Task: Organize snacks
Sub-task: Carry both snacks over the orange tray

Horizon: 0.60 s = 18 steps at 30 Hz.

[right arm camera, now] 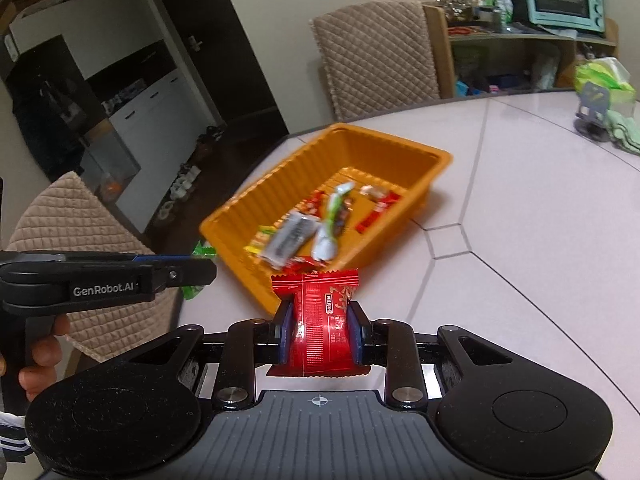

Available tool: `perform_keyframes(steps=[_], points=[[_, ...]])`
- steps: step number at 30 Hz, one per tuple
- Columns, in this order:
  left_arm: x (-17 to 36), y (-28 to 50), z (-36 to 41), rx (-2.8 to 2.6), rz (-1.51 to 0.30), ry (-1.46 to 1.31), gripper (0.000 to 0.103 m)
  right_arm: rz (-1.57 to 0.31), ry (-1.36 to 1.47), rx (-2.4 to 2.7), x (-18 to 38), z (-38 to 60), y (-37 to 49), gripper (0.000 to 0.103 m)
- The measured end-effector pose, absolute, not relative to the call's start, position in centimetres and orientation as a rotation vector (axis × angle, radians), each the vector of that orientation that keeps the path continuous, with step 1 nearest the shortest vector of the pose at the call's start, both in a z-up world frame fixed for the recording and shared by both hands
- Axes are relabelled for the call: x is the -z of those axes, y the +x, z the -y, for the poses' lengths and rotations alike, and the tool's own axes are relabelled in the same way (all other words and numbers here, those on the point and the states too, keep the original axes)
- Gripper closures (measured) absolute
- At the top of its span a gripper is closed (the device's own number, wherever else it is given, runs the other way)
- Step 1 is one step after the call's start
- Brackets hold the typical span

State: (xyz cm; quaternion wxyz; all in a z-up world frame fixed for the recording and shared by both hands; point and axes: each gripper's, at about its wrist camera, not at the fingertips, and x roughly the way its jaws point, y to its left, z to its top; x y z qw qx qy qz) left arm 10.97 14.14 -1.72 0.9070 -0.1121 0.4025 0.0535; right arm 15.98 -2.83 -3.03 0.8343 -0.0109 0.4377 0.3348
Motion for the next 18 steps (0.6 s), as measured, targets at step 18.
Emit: perform_keyframes(steps=[18], points=[[2.0, 17.4, -20.6, -0.049, -0.823, -0.144, 0.085, -0.904, -0.016, -0.605, 4.4, -5.7, 20.5, 0.074]])
